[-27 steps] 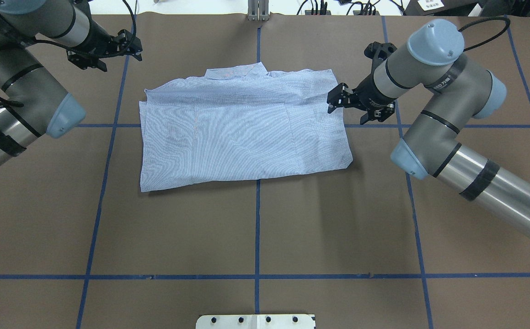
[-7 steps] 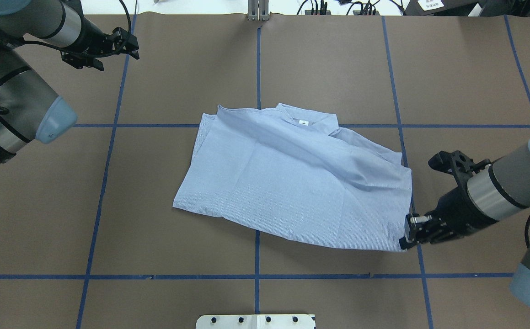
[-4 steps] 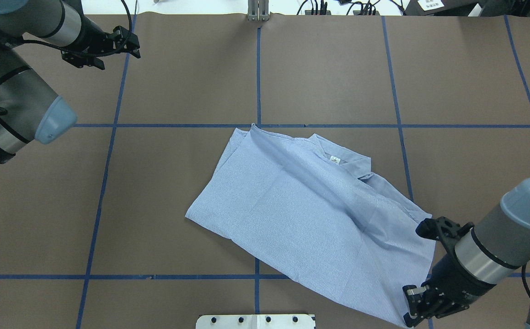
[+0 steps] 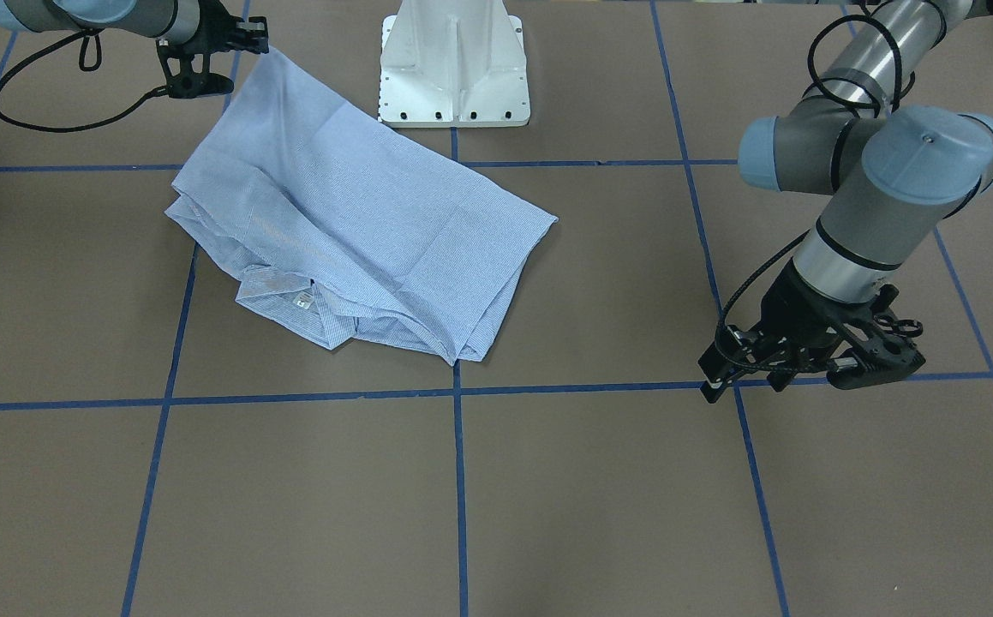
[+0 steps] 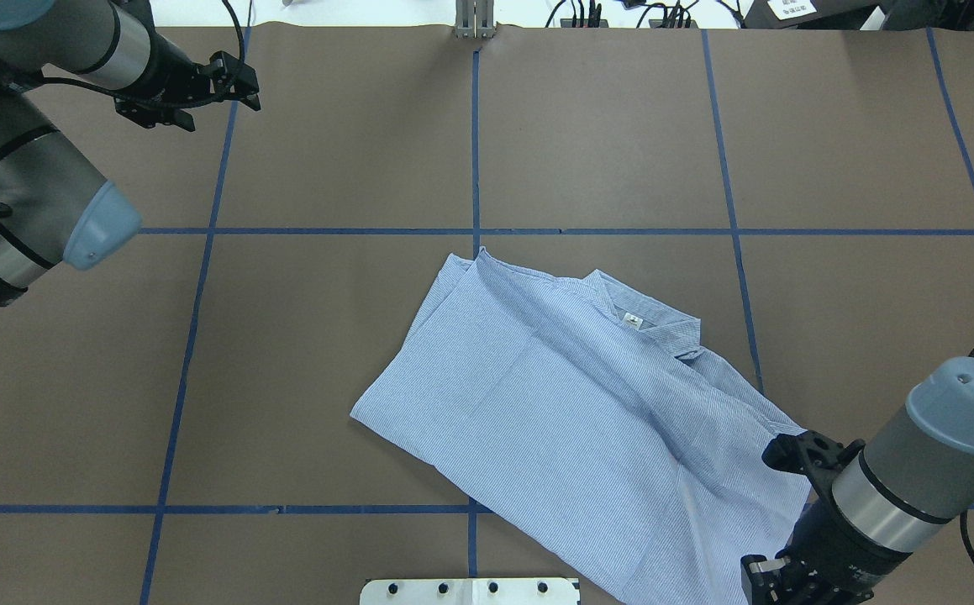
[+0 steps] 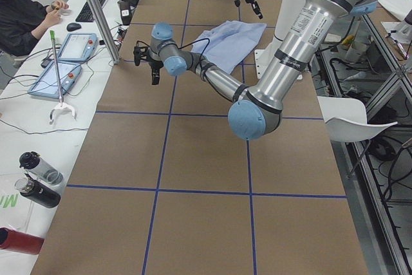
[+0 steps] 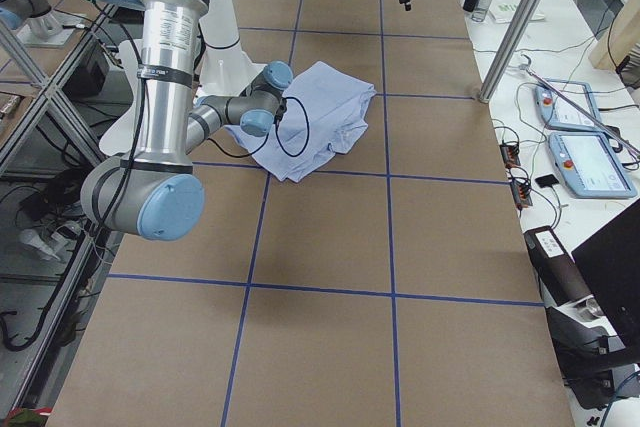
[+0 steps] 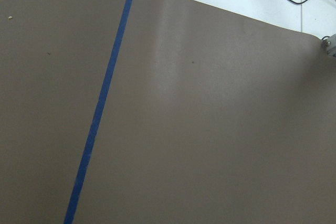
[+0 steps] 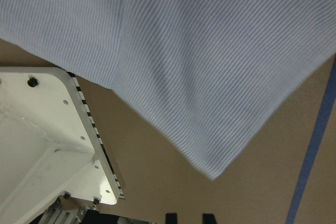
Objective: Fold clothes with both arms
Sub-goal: 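Release the shirt with the right gripper while the left gripper moves to its corner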
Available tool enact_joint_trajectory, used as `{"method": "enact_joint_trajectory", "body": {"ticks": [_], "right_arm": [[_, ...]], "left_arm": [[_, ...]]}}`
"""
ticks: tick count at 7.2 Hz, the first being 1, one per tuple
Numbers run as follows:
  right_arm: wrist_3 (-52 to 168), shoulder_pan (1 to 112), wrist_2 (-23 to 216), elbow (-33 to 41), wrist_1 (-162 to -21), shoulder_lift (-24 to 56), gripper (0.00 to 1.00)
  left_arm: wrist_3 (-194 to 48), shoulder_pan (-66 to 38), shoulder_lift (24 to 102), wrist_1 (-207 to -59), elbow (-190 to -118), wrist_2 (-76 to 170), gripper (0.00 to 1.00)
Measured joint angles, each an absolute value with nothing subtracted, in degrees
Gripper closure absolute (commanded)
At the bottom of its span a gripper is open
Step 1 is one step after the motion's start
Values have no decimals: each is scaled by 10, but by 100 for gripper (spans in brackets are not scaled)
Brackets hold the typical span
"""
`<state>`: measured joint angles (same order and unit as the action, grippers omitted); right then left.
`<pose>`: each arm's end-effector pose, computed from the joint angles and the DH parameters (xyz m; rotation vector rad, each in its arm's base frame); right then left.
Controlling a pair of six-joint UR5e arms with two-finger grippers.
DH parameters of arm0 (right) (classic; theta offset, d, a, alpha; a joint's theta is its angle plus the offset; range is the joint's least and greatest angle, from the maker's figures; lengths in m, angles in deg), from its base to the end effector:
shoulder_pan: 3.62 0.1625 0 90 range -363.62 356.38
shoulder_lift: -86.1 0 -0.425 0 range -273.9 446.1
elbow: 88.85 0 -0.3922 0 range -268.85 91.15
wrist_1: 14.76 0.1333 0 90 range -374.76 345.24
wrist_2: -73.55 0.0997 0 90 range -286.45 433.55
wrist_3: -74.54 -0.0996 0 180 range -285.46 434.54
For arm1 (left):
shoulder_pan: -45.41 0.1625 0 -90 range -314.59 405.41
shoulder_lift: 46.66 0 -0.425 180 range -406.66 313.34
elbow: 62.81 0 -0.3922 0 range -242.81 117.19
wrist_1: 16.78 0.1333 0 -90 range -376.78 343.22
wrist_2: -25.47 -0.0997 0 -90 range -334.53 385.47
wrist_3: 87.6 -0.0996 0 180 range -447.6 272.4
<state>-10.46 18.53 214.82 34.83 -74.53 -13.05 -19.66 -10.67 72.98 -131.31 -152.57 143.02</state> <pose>-0.3473 -0.2014 0.3738 -0.5877 -1.0497 -0.1647 0.3082 -0.6146 0.3108 0.2368 0.9986 -0.3149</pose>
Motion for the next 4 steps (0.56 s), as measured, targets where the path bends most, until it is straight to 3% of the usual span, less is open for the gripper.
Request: {"method": "enact_joint_trajectory", "body": {"ticks": [4], "right_arm": [[-100,347,2104,310,-745,2,0]], "left_arm": [[-66,16,676,-1291,-1664,1428,2]]}}
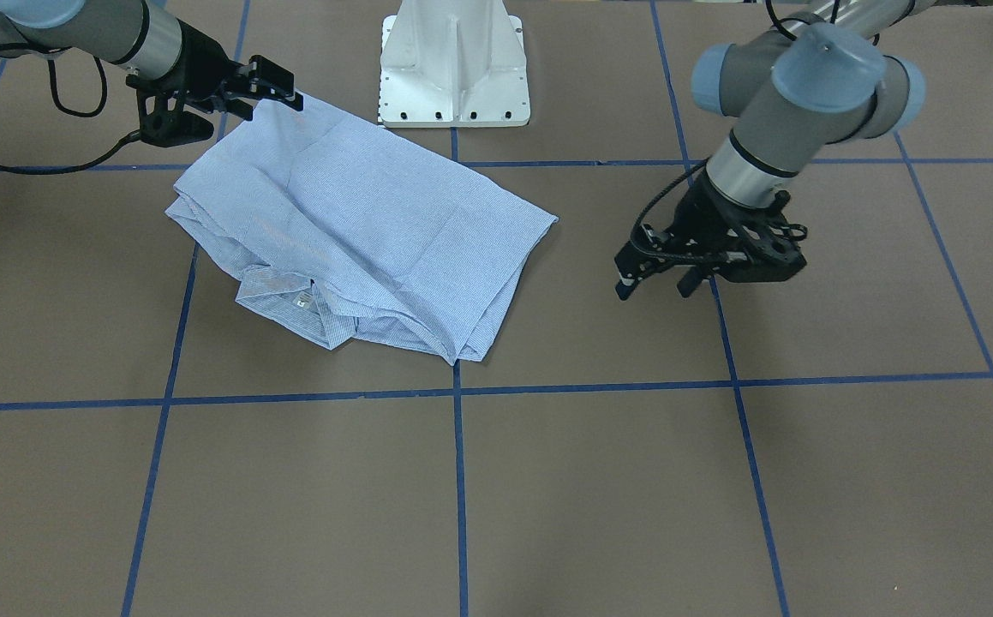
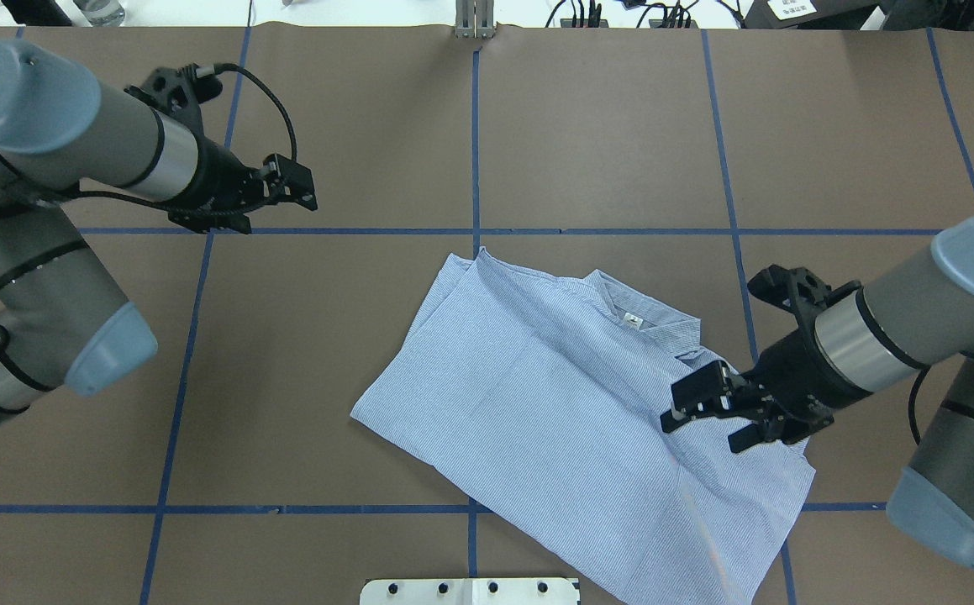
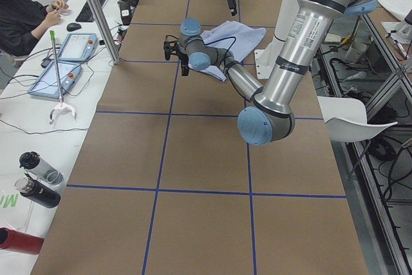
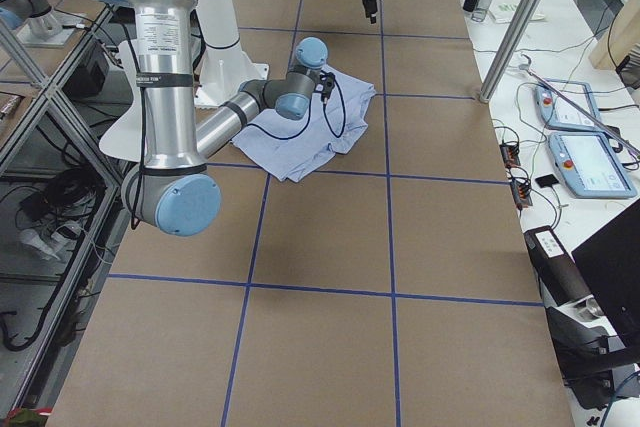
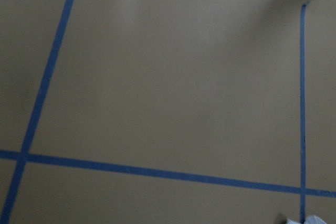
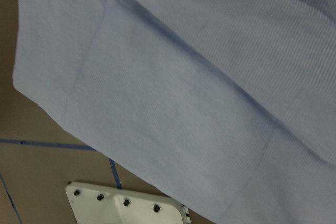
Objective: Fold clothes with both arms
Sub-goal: 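Release the shirt with the right gripper while the left gripper moves to its corner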
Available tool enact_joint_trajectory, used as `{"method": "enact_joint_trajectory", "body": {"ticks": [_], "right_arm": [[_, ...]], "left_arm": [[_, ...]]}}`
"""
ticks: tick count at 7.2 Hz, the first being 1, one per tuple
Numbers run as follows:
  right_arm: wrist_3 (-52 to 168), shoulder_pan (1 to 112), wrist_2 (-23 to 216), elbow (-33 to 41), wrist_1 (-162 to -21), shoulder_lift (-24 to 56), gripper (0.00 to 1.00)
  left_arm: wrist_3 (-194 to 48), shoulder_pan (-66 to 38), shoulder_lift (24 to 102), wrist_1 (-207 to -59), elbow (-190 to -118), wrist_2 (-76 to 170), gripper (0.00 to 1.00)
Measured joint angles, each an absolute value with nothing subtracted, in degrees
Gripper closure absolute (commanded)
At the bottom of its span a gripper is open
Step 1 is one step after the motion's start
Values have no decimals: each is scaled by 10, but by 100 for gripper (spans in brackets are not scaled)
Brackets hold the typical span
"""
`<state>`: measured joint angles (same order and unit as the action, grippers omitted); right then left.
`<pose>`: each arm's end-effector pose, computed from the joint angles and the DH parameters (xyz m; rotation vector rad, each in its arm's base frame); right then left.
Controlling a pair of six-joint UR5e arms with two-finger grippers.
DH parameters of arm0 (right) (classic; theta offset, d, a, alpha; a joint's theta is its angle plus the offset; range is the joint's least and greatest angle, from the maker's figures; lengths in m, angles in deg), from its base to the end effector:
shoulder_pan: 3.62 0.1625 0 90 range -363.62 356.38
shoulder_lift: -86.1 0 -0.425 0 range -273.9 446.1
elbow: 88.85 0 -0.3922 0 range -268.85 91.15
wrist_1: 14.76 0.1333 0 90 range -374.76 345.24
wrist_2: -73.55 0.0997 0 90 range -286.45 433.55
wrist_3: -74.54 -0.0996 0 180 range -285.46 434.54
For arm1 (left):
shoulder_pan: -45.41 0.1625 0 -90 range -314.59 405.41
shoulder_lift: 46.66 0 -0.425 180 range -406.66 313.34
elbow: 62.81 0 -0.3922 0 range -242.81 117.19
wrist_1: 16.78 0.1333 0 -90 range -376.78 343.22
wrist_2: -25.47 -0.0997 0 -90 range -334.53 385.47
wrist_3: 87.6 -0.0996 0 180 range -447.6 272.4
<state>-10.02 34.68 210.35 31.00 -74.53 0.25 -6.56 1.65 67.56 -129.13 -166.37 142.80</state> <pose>-0.3239 -0.3331 0.3069 -0.2792 -1.2376 0.0371 0.3805 -0.4856 0.2674 0.0697 1.1149 -0.2931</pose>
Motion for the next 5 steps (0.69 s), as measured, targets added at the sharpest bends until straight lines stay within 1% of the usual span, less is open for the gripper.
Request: {"method": "enact_joint_trajectory", "body": {"ticks": [2,5], "right_arm": [[-97,381,2038,308,-745,29,0],[-97,393,2018,306,-745,41,0]], "left_arm": [[56,89,675,-1289,-1683,1406,6],[179,182,672,-1282,-1687,1348,10]]}}
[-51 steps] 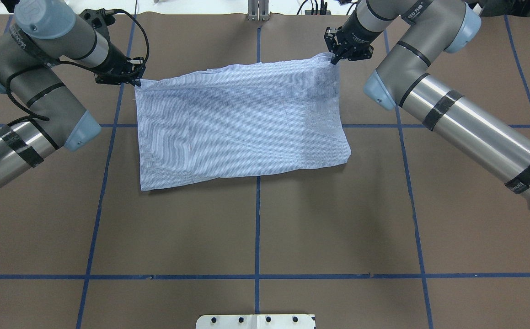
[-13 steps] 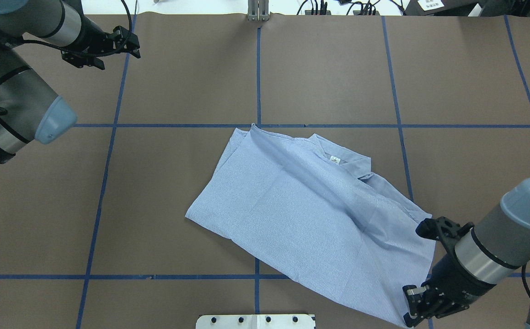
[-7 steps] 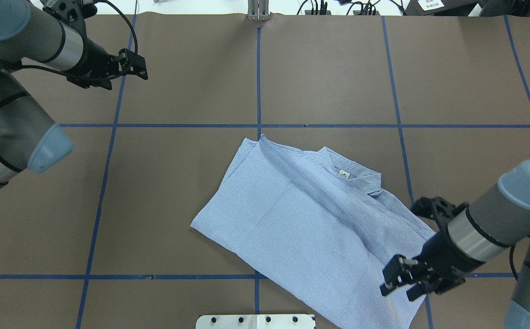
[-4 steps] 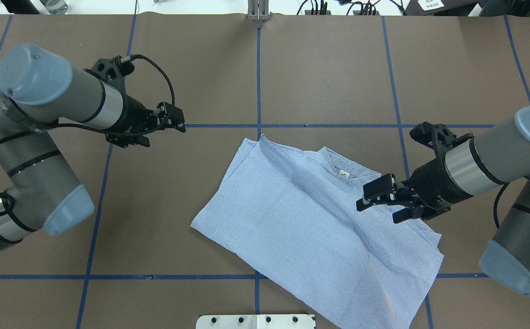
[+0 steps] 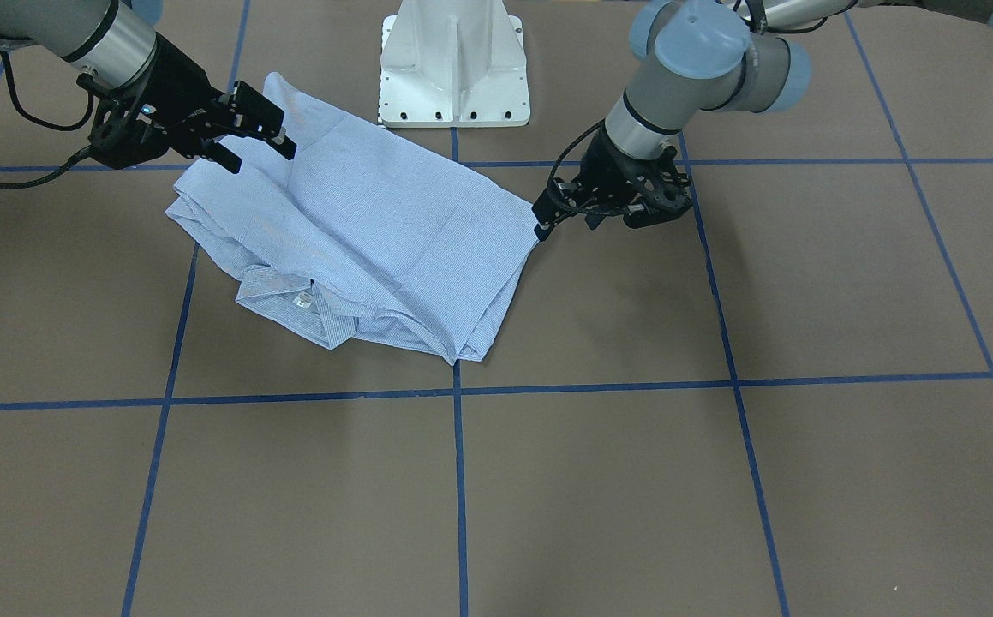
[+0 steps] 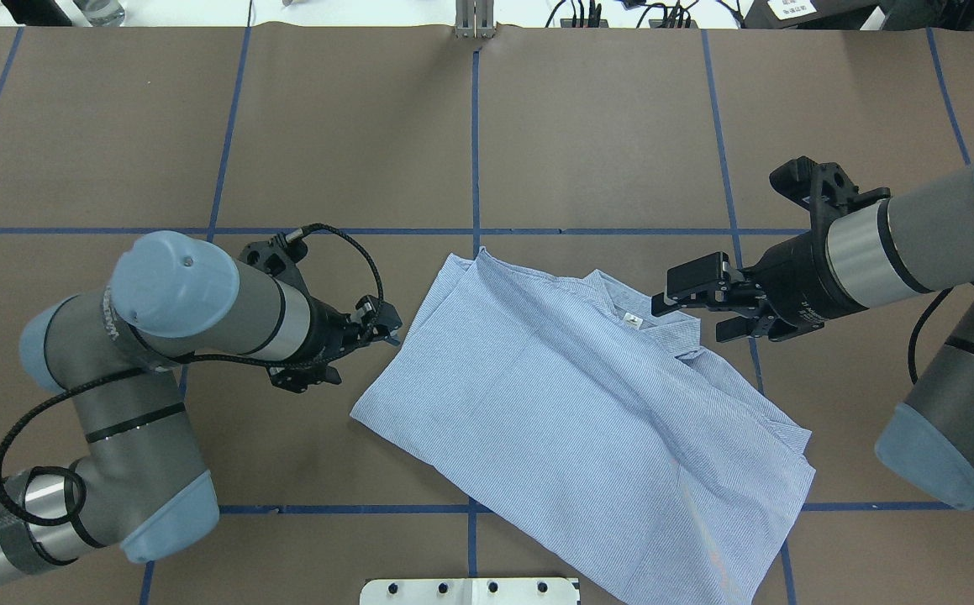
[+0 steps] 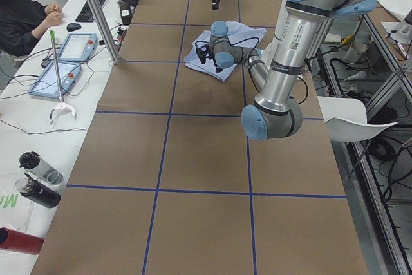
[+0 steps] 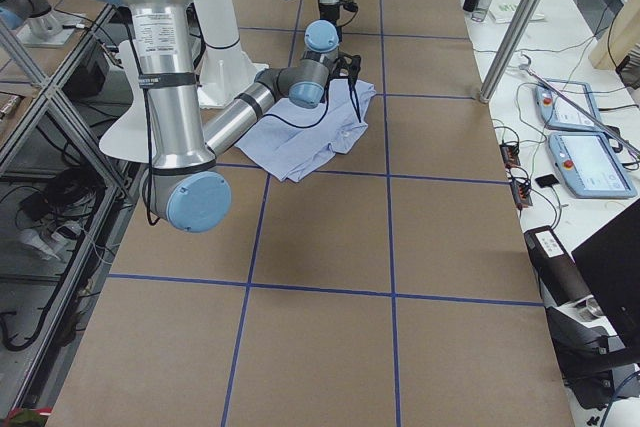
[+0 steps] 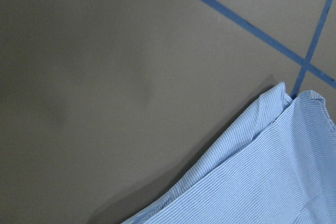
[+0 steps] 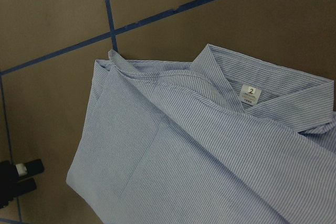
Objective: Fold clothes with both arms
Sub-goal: 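Release the shirt with the right gripper while the left gripper moves to its corner, then grasp the shirt corner nearest the left gripper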
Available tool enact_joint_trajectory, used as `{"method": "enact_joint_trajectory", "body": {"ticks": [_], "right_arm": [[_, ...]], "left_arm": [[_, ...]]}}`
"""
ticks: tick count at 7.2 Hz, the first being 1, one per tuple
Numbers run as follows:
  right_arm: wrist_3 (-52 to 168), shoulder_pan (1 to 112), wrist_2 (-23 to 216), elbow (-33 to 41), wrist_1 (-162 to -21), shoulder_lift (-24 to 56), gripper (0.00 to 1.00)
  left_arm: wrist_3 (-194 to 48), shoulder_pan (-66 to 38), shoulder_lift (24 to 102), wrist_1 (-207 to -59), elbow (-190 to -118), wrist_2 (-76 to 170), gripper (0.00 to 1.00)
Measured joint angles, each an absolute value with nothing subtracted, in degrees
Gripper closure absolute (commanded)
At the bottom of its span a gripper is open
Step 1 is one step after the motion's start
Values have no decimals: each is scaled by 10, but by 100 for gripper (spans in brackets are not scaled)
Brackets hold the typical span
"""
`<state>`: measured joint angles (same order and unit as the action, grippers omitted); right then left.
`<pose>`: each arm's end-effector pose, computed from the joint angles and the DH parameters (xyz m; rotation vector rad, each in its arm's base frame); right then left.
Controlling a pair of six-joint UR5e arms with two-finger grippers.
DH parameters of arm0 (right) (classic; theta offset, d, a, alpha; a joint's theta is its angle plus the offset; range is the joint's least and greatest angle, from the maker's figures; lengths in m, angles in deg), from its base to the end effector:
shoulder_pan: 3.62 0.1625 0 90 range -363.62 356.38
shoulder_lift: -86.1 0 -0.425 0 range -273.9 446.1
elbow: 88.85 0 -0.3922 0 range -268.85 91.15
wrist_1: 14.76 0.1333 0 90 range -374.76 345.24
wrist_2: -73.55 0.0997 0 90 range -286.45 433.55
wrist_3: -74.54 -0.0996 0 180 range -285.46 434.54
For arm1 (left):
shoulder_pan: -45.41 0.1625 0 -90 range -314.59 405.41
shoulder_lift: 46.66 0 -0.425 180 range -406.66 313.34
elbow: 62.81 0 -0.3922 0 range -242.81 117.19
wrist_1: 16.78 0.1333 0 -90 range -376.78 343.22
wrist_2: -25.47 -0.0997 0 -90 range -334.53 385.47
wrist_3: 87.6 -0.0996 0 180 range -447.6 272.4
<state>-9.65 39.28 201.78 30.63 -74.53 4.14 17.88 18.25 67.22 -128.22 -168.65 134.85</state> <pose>-0.3033 -0.3797 0.2818 -0.0654 -1.2688 0.1639 0.4917 -0.3650 0.2585 -0.1982 1.0930 -0.4868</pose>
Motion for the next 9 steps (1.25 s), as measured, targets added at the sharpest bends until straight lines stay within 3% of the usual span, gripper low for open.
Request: {"method": "enact_joint_trajectory", "body": {"ticks": [9], "right_arm": [[-97,393,2018,299,-746,43,0]], "left_arm": [[227,234,670,-1246,-1652,1314,21]]}}
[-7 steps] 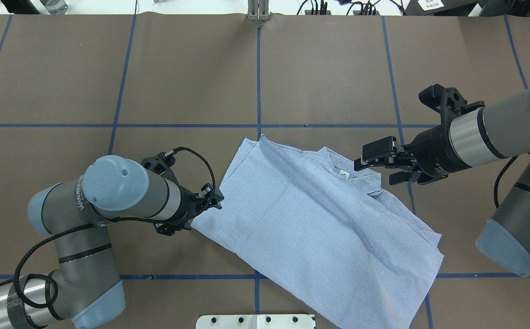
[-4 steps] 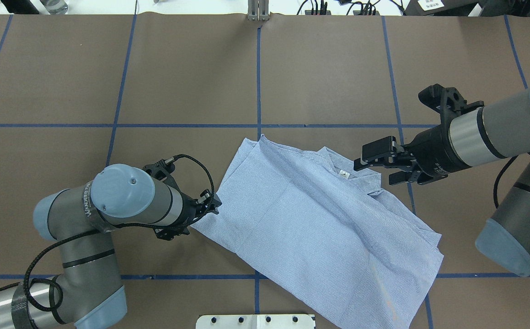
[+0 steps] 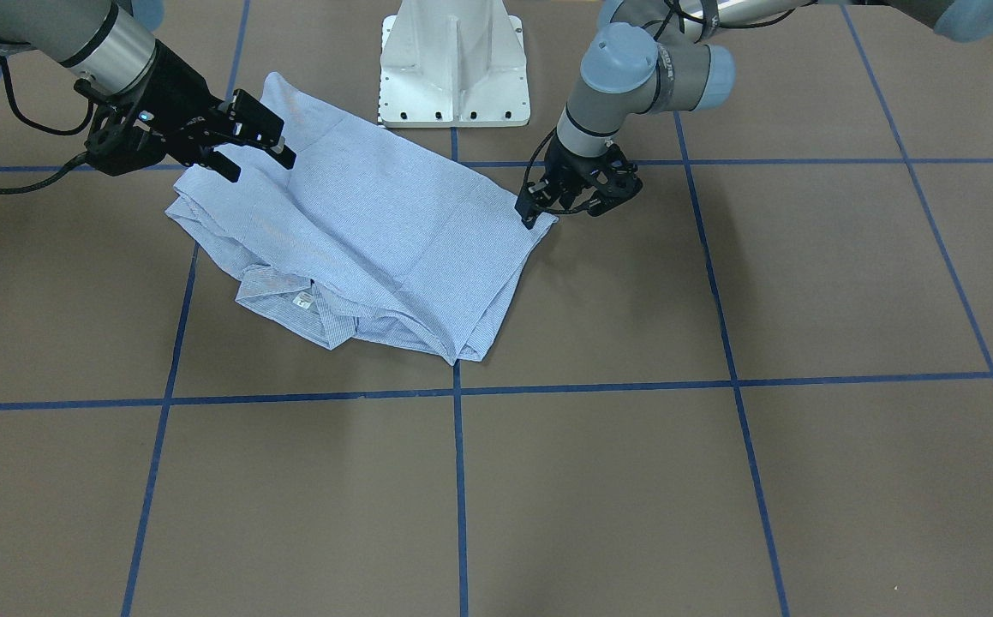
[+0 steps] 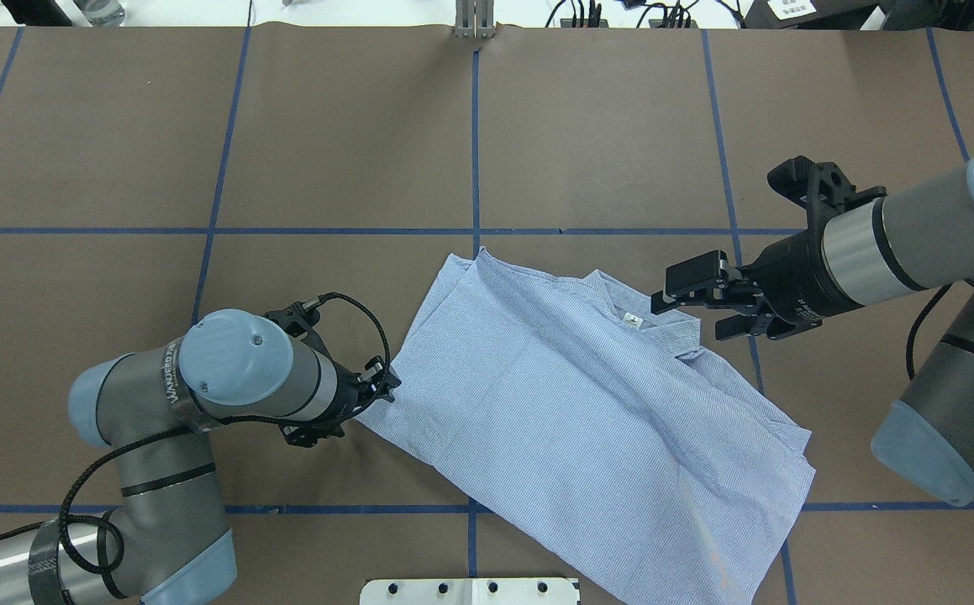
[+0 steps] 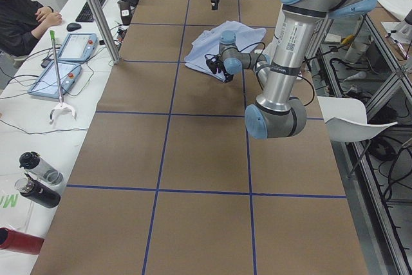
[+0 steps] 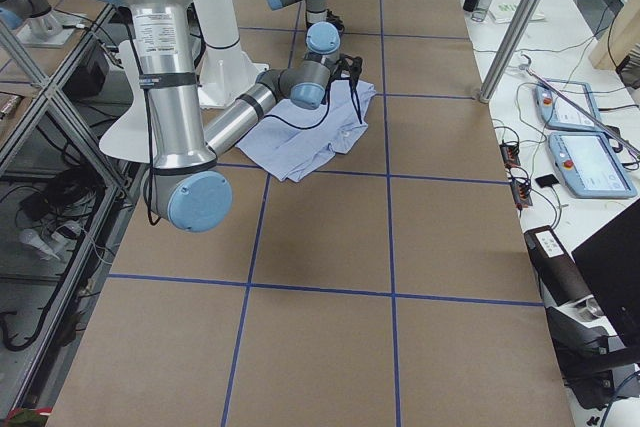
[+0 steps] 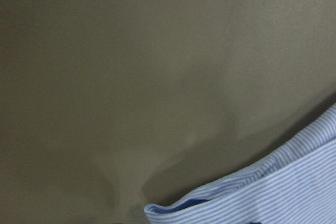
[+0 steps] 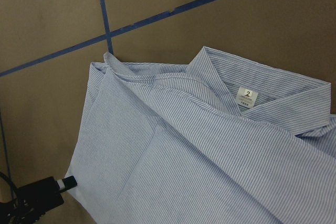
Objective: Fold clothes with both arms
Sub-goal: 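Grasp the shirt corner nearest the left gripper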
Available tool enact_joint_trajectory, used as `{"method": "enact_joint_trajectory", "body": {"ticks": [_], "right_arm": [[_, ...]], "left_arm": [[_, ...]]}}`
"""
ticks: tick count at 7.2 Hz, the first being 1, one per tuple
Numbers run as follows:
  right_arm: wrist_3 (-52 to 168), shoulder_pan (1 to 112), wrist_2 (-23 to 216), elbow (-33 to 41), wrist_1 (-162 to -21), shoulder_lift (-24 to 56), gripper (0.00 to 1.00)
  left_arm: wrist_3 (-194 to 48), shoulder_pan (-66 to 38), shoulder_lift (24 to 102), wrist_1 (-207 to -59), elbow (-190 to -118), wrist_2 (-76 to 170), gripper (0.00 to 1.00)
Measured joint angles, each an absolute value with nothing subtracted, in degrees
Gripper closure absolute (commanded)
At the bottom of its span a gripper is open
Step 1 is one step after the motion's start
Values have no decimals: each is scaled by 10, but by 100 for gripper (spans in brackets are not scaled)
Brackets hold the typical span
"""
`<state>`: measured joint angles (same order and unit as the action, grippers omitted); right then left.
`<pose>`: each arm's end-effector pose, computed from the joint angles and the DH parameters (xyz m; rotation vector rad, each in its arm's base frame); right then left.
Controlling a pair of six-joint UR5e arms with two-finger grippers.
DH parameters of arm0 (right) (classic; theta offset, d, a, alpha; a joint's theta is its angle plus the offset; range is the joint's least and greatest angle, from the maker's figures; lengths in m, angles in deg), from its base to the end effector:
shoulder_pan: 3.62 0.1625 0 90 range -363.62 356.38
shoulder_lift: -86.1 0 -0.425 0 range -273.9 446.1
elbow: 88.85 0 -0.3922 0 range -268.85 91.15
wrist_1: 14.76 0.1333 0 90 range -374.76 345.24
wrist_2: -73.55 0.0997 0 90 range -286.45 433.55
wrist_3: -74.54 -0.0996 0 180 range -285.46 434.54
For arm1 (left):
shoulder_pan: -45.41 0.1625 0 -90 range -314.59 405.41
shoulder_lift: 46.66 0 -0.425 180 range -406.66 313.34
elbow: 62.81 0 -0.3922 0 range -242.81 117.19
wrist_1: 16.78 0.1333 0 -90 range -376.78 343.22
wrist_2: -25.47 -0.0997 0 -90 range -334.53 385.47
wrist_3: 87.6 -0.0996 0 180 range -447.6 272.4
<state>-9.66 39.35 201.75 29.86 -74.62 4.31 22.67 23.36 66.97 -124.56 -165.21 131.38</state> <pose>-0.3061 -0.3832 0.2862 -0.0705 -1.2593 0.1708 0.5383 -0.3324 0.2973 -0.2456 0.9492 -0.5493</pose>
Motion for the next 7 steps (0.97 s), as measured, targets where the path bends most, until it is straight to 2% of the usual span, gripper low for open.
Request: {"method": "enact_joint_trajectory", "body": {"ticks": [4,6,7], "right_arm": [[-97,395,2018,296,-747,42,0],[-97,396,2017,292,-747,42,0],[-97,397,2017,291,-747,42,0]], "left_arm": [[230,244,673,-1237,-1651,1314,47],[231,248,674,-1237,-1651,1314,72],[231,248,674,-1236,-1651,1314,89]]}}
